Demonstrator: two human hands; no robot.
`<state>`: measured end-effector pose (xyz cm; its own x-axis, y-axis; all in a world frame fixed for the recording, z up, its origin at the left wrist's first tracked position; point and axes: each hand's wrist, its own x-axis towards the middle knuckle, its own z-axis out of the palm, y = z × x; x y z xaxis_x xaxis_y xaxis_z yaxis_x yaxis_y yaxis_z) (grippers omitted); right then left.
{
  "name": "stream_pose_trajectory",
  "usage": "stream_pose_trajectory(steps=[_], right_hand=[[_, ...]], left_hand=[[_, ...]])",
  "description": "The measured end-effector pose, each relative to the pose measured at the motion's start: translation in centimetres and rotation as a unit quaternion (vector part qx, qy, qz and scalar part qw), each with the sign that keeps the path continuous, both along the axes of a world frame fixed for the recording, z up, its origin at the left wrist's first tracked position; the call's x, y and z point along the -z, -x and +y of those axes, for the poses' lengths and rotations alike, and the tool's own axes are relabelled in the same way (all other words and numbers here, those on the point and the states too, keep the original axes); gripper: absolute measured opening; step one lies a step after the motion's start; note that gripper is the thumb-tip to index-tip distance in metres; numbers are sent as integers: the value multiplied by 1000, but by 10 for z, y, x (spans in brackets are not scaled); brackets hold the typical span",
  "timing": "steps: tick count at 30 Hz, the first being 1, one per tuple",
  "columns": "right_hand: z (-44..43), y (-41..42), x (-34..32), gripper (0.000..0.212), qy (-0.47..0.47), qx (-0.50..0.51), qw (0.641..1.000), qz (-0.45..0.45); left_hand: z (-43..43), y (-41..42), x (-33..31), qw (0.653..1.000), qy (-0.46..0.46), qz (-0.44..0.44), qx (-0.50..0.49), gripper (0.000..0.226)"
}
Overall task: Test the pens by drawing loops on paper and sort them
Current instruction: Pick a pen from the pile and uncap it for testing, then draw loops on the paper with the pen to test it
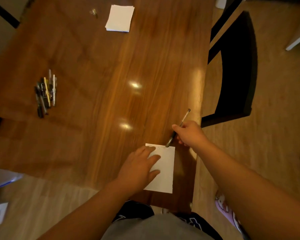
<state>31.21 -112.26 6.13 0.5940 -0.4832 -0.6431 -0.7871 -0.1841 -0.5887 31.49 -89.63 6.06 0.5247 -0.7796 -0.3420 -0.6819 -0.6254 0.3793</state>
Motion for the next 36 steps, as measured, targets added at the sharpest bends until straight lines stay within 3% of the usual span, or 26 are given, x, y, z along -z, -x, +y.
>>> stream_pose_trajectory(steps=[6, 16, 20, 26, 32, 36], right_hand=[[-11, -26, 28, 37, 121, -45, 991, 46], [-5, -7, 33, 40, 268, -86, 958, 53], [-7, -3, 29, 44, 246, -102, 963, 43], [-8, 35, 14, 34, 192, -130, 973, 12], [21, 109, -8, 25, 71, -209, 975, -30], [50, 146, -19, 19, 16, -288, 957, -40]], left_hand=[[13, 11, 30, 998, -22, -15, 61, 63], [15, 15, 34, 997, -24, -34, 65, 63], [11, 20, 33, 998, -29, -34, 47, 63], [11, 39, 13, 995, 1, -26, -91, 62], [47, 70, -4, 958, 35, 124, -255, 31], [84, 92, -12, 935, 36, 155, -317, 21]])
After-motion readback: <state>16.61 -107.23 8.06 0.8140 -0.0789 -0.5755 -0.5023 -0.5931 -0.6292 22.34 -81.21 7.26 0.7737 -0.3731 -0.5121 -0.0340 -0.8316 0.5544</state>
